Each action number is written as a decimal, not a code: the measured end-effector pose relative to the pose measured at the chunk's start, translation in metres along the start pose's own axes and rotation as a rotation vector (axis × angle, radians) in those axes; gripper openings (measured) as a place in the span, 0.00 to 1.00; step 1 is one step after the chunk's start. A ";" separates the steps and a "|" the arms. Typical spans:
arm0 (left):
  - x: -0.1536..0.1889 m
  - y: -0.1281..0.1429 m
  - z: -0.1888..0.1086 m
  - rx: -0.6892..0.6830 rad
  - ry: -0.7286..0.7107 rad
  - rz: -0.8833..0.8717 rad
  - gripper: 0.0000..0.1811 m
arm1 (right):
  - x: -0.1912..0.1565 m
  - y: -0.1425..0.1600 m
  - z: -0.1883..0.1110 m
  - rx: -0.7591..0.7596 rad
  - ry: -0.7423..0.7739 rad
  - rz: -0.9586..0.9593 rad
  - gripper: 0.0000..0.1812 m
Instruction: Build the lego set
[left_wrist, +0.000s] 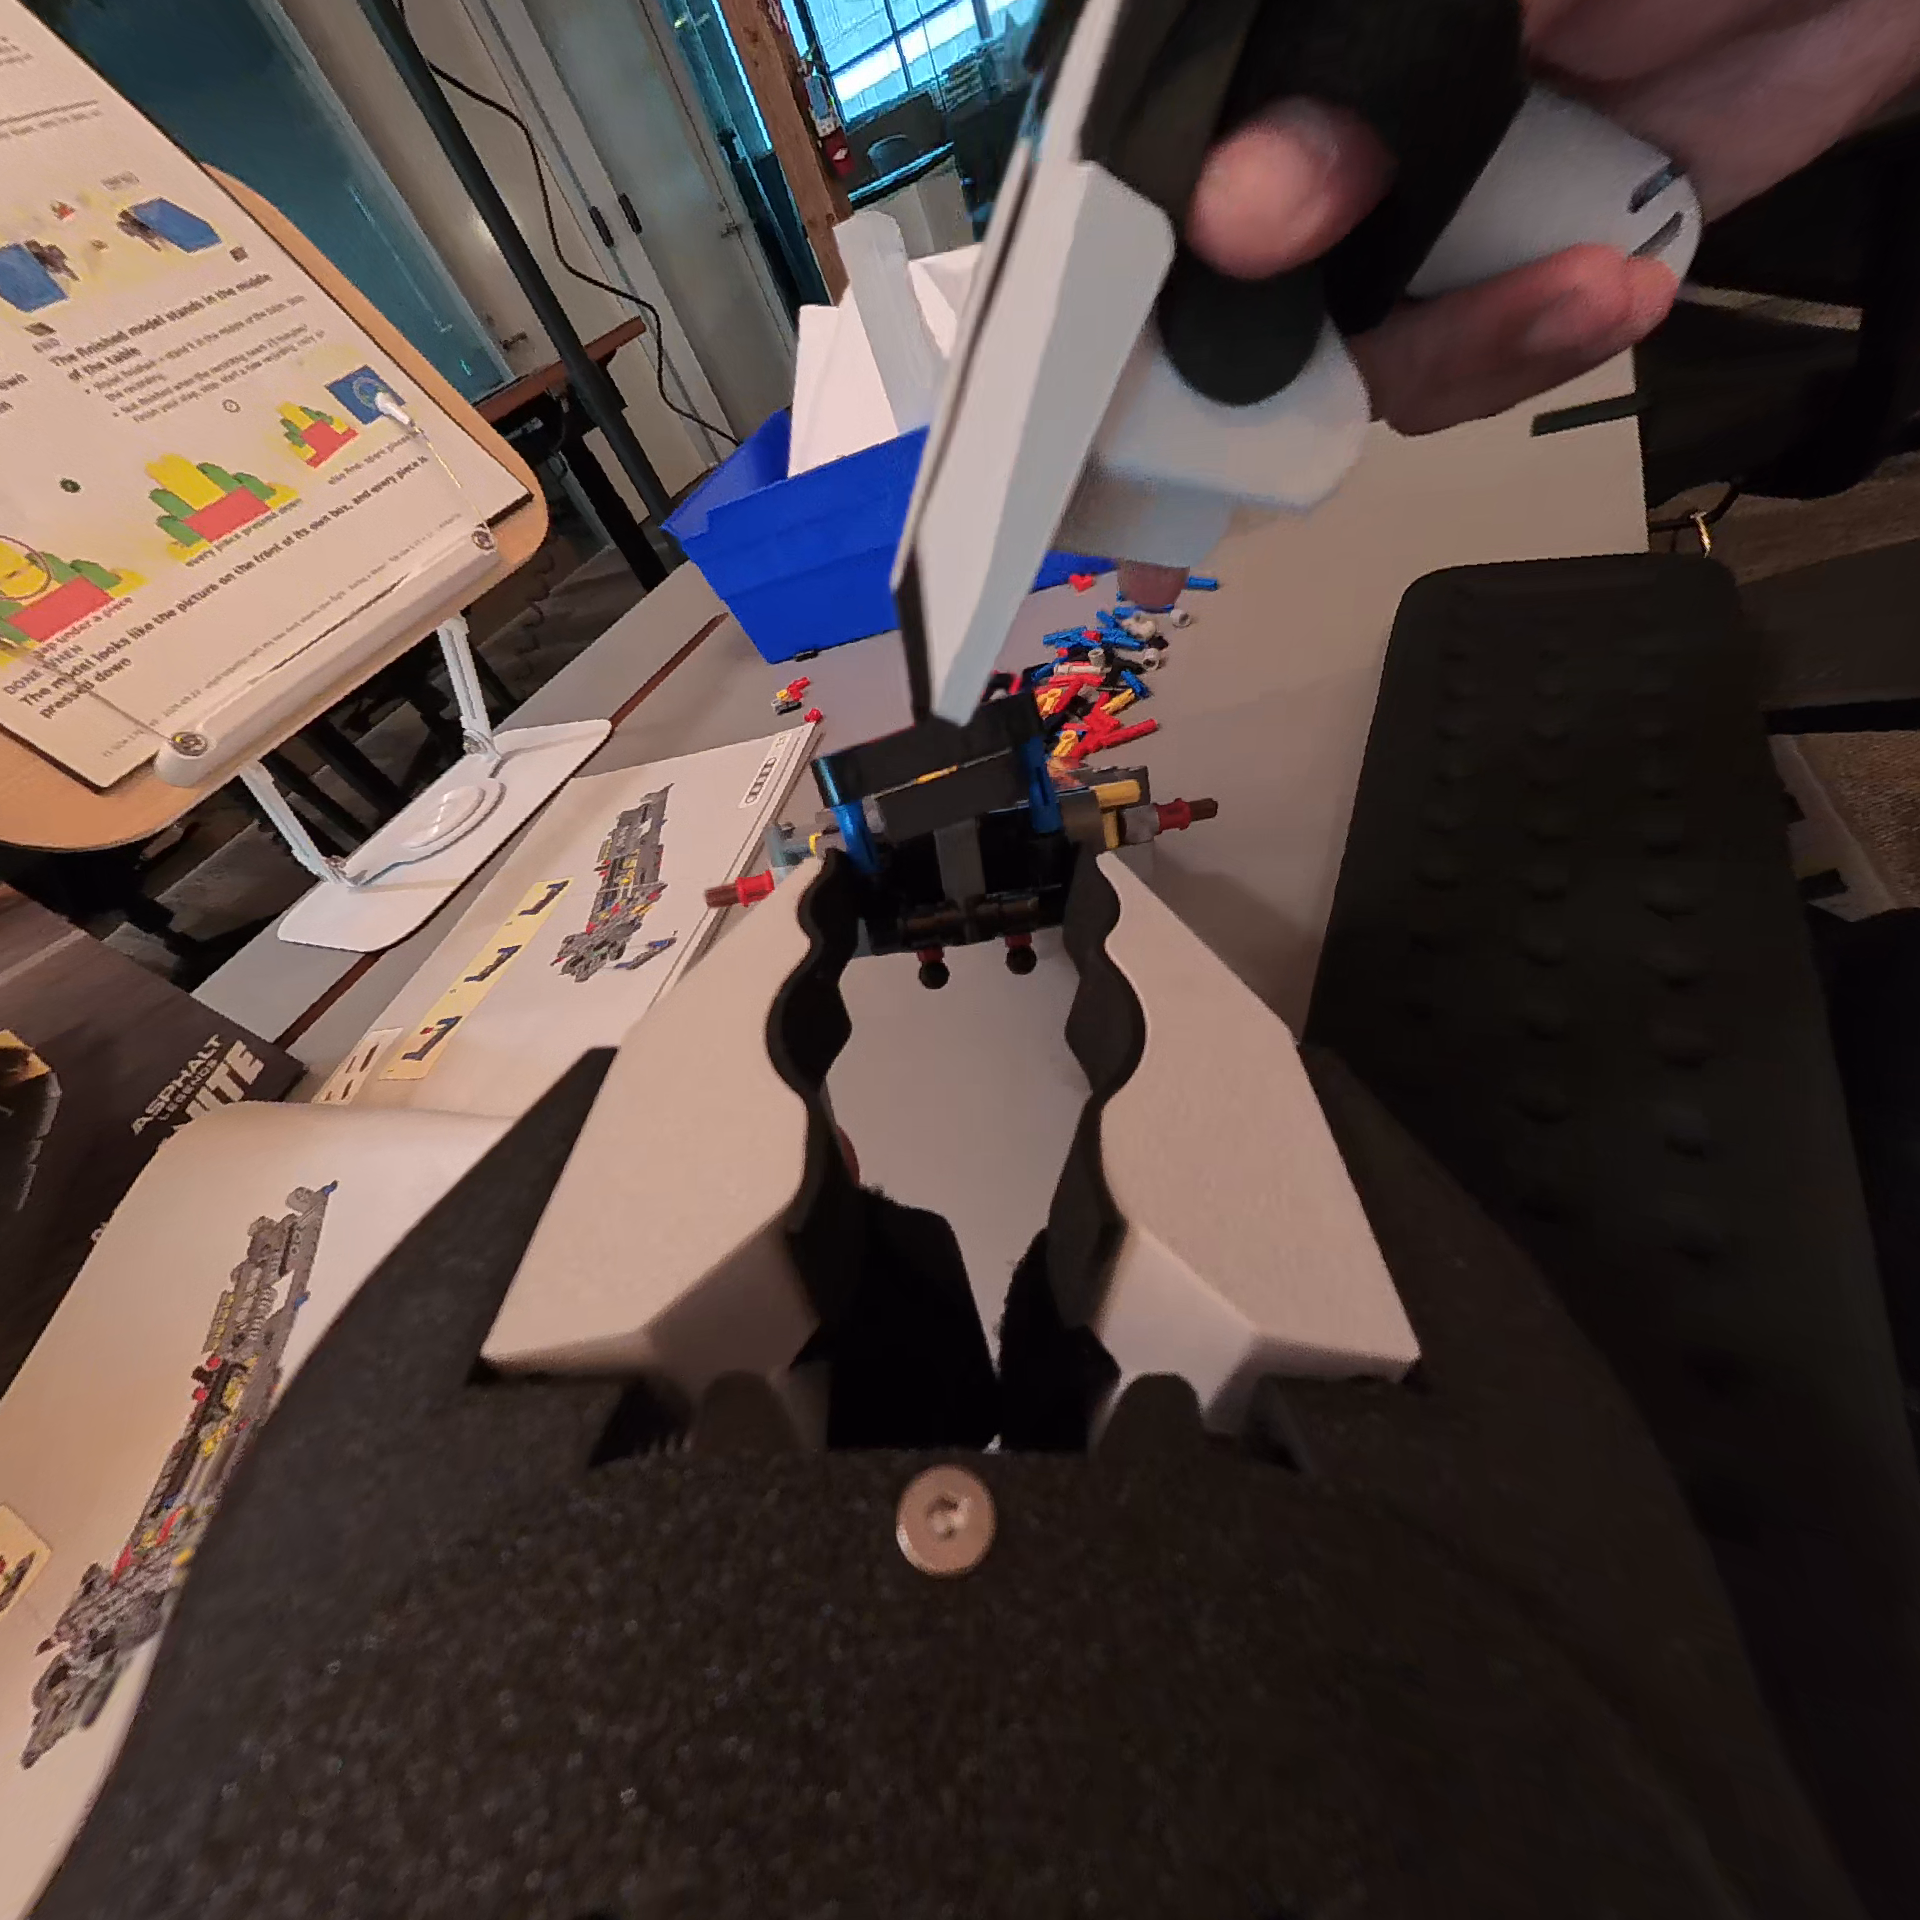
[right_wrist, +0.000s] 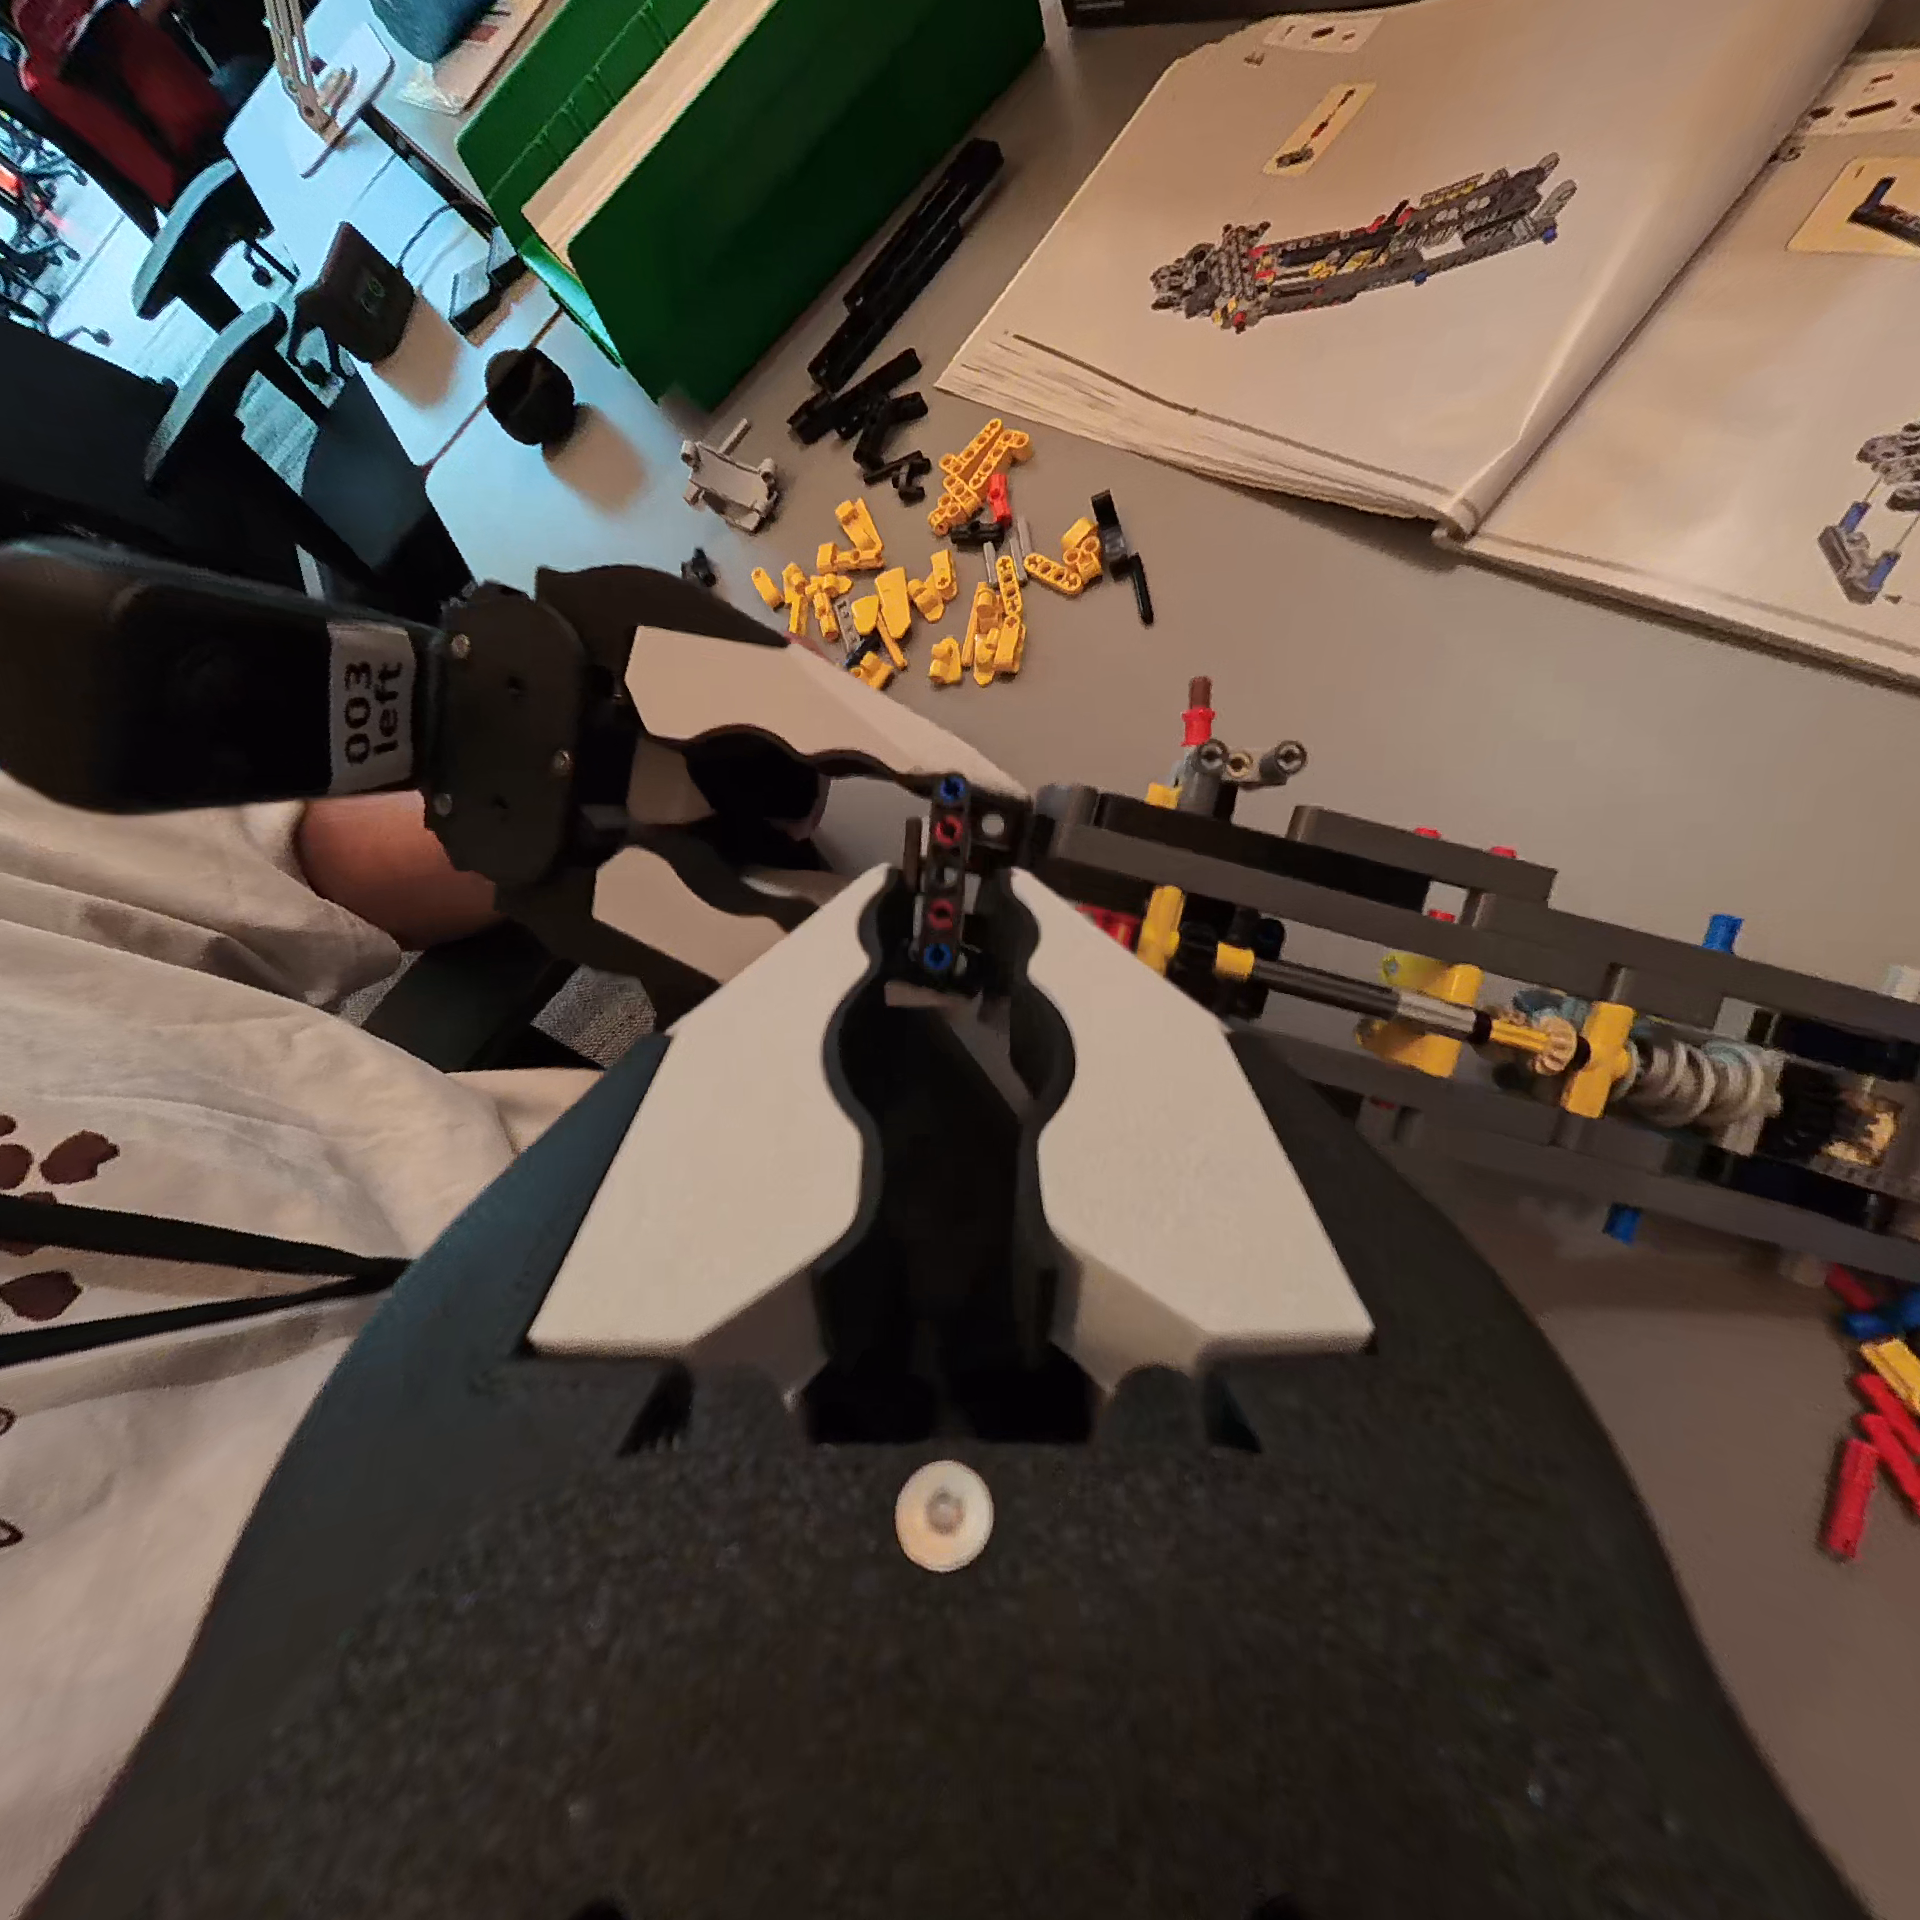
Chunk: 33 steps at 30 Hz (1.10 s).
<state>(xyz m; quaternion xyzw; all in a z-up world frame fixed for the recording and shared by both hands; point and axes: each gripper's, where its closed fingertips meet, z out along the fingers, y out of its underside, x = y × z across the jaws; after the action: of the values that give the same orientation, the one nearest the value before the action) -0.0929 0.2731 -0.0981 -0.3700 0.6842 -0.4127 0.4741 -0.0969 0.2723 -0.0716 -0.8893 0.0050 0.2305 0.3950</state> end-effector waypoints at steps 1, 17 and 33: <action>-0.001 0.000 0.000 -0.001 0.000 -0.008 0.21 | 0.001 0.004 -0.002 -0.019 0.005 -0.010 0.08; -0.004 0.001 0.001 -0.018 -0.043 0.014 0.21 | -0.004 0.015 0.006 -0.005 -0.025 0.130 0.03; -0.007 0.003 -0.001 -0.033 -0.034 -0.057 0.21 | -0.005 0.009 0.010 0.154 -0.001 0.060 0.03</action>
<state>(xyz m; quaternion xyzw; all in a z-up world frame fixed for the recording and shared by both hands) -0.0919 0.2806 -0.0978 -0.4042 0.6719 -0.4082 0.4676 -0.1073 0.2724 -0.0821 -0.8556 0.0490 0.2415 0.4553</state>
